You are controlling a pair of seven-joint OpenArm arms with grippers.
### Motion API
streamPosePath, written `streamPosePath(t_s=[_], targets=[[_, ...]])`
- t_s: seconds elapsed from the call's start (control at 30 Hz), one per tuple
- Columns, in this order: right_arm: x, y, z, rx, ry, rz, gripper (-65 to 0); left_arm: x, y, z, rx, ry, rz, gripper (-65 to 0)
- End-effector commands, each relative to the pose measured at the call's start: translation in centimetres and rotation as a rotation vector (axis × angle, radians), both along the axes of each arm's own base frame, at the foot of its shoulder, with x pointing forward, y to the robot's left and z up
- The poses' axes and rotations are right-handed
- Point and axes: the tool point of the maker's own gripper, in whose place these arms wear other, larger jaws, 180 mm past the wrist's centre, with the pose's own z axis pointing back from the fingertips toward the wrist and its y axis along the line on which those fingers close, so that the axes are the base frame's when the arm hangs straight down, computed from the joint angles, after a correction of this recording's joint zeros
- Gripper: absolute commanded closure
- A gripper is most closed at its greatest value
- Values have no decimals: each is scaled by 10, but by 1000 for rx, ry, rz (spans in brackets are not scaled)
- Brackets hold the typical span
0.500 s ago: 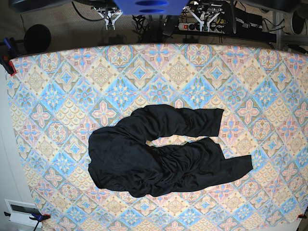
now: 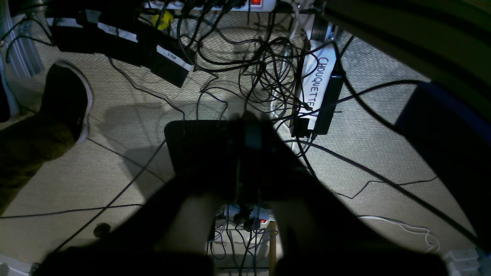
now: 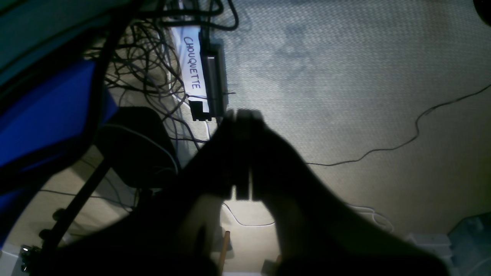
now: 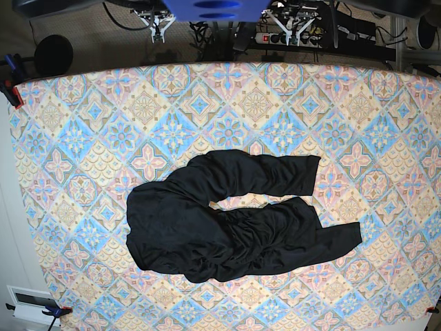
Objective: Layout the t-shirt on the table in an organized manner, then fold the t-shirt properly
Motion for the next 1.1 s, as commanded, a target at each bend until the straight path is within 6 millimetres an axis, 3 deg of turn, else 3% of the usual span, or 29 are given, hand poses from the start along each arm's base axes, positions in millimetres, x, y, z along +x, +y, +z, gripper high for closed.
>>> streamPosePath(t_s=[0.0, 0.6, 0.8, 0.9, 1.07], targets=[[-2, -3, 0, -4, 0, -4, -1, -1, 0, 0, 2, -1, 1, -2], [-1, -3, 0, -4, -5, -12, -1, 11, -8, 0, -9, -15, -7, -2], [27, -8, 3, -14, -76, -46, -1, 7, -6, 0, -7, -7, -10, -2], [-4, -9, 4, -17, -36, -44, -1, -9, -4, 0, -4, 14, -12, -2], [-14, -13, 11, -26, -62, -33, 0, -37, 28, 4, 44, 56, -22, -2]])
